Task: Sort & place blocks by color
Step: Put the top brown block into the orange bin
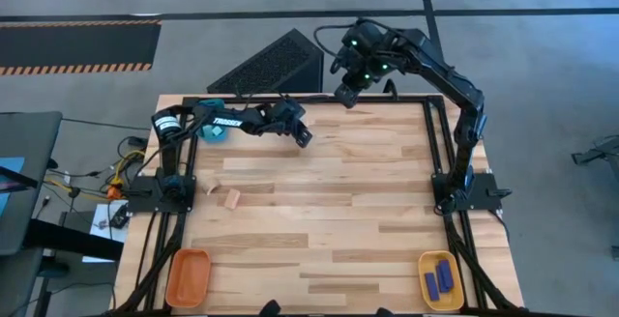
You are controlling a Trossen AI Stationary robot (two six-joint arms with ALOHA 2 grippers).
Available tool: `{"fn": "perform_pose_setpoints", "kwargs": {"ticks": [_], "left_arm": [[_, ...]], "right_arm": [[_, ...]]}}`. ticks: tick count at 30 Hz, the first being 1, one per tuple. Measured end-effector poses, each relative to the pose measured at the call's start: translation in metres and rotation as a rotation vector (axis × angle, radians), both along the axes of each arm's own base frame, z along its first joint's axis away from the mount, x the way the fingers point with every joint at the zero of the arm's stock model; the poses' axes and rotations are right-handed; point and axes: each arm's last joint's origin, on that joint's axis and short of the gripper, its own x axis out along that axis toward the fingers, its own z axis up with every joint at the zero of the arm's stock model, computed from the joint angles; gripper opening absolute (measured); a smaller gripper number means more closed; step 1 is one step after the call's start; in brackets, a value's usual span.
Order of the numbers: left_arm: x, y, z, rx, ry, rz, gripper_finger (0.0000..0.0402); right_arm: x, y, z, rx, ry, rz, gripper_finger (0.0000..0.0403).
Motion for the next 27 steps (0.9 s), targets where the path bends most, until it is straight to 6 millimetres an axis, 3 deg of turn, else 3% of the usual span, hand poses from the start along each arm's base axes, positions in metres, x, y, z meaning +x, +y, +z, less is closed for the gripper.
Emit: {"fn": "perform_pose_setpoints", "kwargs": {"ticks": [6,14,21,27], "left_arm": [[-0.003,0.004,0.000,-0.079,-0.032,-0.006,0.0008],[-0.017,0.004,0.012,-0.168,-0.006,0.015,0.0002],[-0.020,0.001,0.026,-0.169,-0.030,0.026,0.0021],[-0.015,-0.008,0.025,-0.132,-0.006,-0.015,0.0103]], "right_arm": [[-0.006,-0.001,0.002,-0.001,0.008,-0.014,0.0001],[-0.033,0.004,0.019,-0.037,0.025,-0.094,0.0001],[-0.067,0.023,0.046,-0.060,-0.052,-0.160,0.0001],[-0.091,0.052,0.057,-0.058,-0.057,-0.221,0.0001]]}}
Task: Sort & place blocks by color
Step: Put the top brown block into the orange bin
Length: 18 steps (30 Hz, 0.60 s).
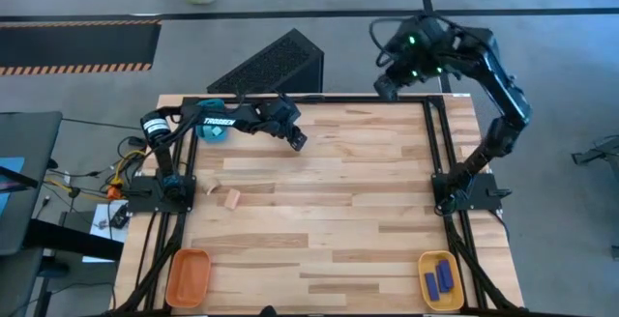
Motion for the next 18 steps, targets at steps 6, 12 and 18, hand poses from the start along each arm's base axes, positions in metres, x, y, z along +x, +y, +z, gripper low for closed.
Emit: {"fn": "perform_pose_setpoints", "kwargs": {"ticks": [6,12,18], "left_arm": [[0.007,-0.002,0.000,0.081,-0.006,0.022,0.0195],[0.011,0.000,-0.008,0.106,-0.009,0.049,0.0223],[0.011,-0.002,-0.009,0.093,-0.005,0.036,0.0215]], "right_arm": [[-0.015,0.028,-0.012,0.020,0.038,-0.031,0.0001],[-0.026,0.036,-0.053,0.015,-0.007,-0.142,0.0001],[-0.026,0.045,-0.119,0.083,-0.155,-0.134,0.0001]]}}
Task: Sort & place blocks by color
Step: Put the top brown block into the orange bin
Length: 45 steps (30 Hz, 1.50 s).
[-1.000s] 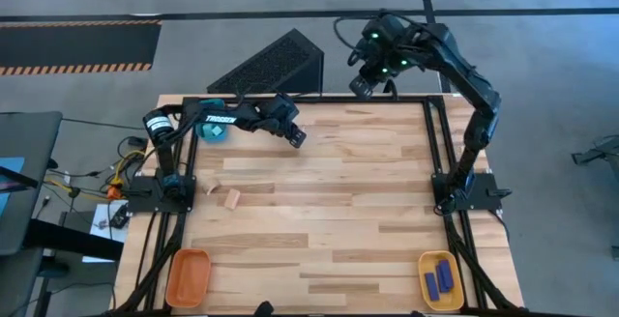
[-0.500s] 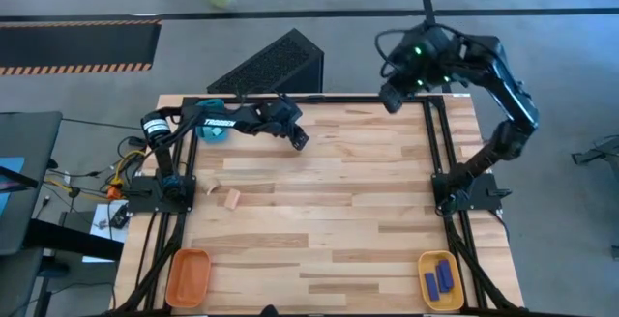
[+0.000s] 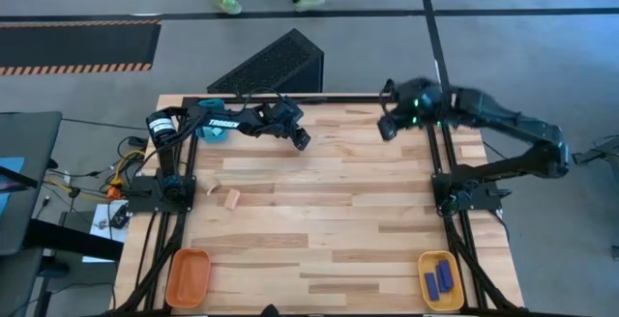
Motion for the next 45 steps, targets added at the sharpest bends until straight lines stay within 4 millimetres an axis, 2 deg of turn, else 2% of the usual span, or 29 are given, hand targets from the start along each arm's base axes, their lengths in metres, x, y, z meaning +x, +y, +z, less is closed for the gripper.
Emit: {"fn": "perform_pose_setpoints", "kwargs": {"ticks": [5,8,12,17,22,27,30,34,38,45], "left_arm": [[0.000,0.000,0.002,-0.044,-0.029,0.050,0.0211],[0.001,-0.002,0.002,-0.074,-0.045,0.056,0.0211],[0.001,-0.003,0.006,-0.074,-0.055,0.061,0.0211],[-0.003,-0.004,0.028,-0.022,-0.103,0.081,0.0211],[-0.007,-0.005,0.048,0.028,-0.143,0.109,0.0211],[-0.008,-0.005,0.049,0.039,-0.137,0.123,0.0227],[-0.006,-0.003,0.046,0.059,-0.141,0.133,0.0248],[-0.003,-0.001,0.037,0.063,-0.127,0.130,0.0273],[-0.001,0.000,0.016,-0.029,-0.095,0.132,0.0292],[-0.003,-0.004,-0.013,-0.048,0.078,0.110,0.0300]], "right_arm": [[-0.007,0.008,-0.059,0.082,-0.069,0.012,0.0001],[-0.009,0.012,-0.086,0.107,-0.156,0.031,0.0001],[-0.006,0.018,-0.114,0.122,-0.272,0.100,0.0001],[-0.003,0.020,-0.134,0.120,-0.296,0.120,0.0001],[-0.003,0.013,-0.137,0.099,-0.282,0.099,0.0001],[-0.011,0.001,-0.130,-0.011,-0.296,0.018,0.0001],[-0.016,-0.008,-0.127,-0.010,-0.314,0.015,0.0001],[-0.017,-0.017,-0.131,0.044,-0.316,0.041,0.0001],[-0.014,-0.022,-0.137,0.090,-0.299,0.057,0.0001],[-0.001,-0.017,-0.147,0.148,-0.266,0.097,0.0001]]}}
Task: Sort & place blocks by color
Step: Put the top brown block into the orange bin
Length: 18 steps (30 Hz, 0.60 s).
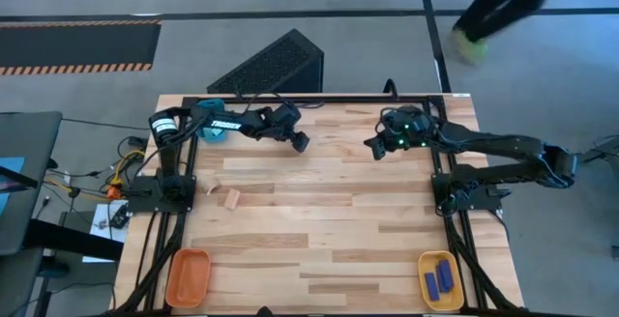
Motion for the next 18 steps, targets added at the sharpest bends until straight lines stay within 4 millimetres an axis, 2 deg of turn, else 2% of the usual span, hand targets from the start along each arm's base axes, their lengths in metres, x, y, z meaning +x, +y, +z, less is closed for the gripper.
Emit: {"fn": "perform_pose_setpoints", "kwargs": {"ticks": [4,7,10,16,18], "left_arm": [[-0.003,-0.001,-0.006,0.001,0.067,-0.048,0.0291],[-0.002,-0.002,-0.005,0.018,0.072,-0.076,0.0269],[-0.002,-0.002,-0.005,0.023,0.079,-0.092,0.0224],[-0.002,-0.002,-0.005,0.038,0.087,-0.193,0.0096],[-0.002,-0.002,-0.005,0.028,0.080,-0.256,0.0086]], "right_arm": [[0.006,0.003,-0.004,0.009,0.008,0.025,0.0001],[0.009,0.003,-0.007,0.019,0.017,0.028,0.0001],[0.012,0.003,-0.008,0.029,0.004,0.021,0.0001],[0.016,0.006,0.004,-0.026,-0.098,-0.011,0.0001],[0.018,0.009,0.012,-0.080,-0.153,-0.037,0.0001]]}}
